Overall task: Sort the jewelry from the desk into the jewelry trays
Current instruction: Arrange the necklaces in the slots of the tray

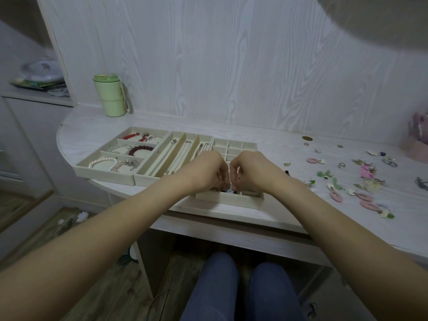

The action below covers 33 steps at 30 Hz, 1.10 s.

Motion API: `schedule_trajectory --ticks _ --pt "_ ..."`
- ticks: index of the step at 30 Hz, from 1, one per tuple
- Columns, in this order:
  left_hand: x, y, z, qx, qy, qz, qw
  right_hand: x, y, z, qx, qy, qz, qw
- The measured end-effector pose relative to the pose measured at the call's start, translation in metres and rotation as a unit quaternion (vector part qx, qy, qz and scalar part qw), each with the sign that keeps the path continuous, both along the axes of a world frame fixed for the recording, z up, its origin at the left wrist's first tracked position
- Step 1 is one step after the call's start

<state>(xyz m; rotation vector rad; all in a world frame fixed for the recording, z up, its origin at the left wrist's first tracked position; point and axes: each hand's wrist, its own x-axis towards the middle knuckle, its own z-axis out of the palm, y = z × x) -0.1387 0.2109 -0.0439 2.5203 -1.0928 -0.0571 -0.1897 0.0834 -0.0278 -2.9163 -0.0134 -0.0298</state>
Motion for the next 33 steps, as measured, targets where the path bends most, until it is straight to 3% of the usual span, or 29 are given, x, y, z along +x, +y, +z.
schedule_trajectory --ticks 8,14,24,33 --pt "0.005 -0.007 -0.003 0.039 -0.048 0.023 0.998 0.003 -0.008 -0.005 0.022 0.001 0.007 1.0" --pt "0.007 0.005 0.005 0.01 -0.023 0.038 0.999 -0.003 -0.019 -0.001 0.059 -0.037 -0.012 0.997" --pt "0.001 0.009 0.003 0.039 -0.014 -0.001 0.999 -0.008 -0.01 -0.006 0.038 -0.015 -0.012 0.999" --pt "0.006 0.013 0.0 0.032 -0.025 0.009 0.999 -0.011 -0.008 -0.002 0.105 0.016 0.027 0.994"
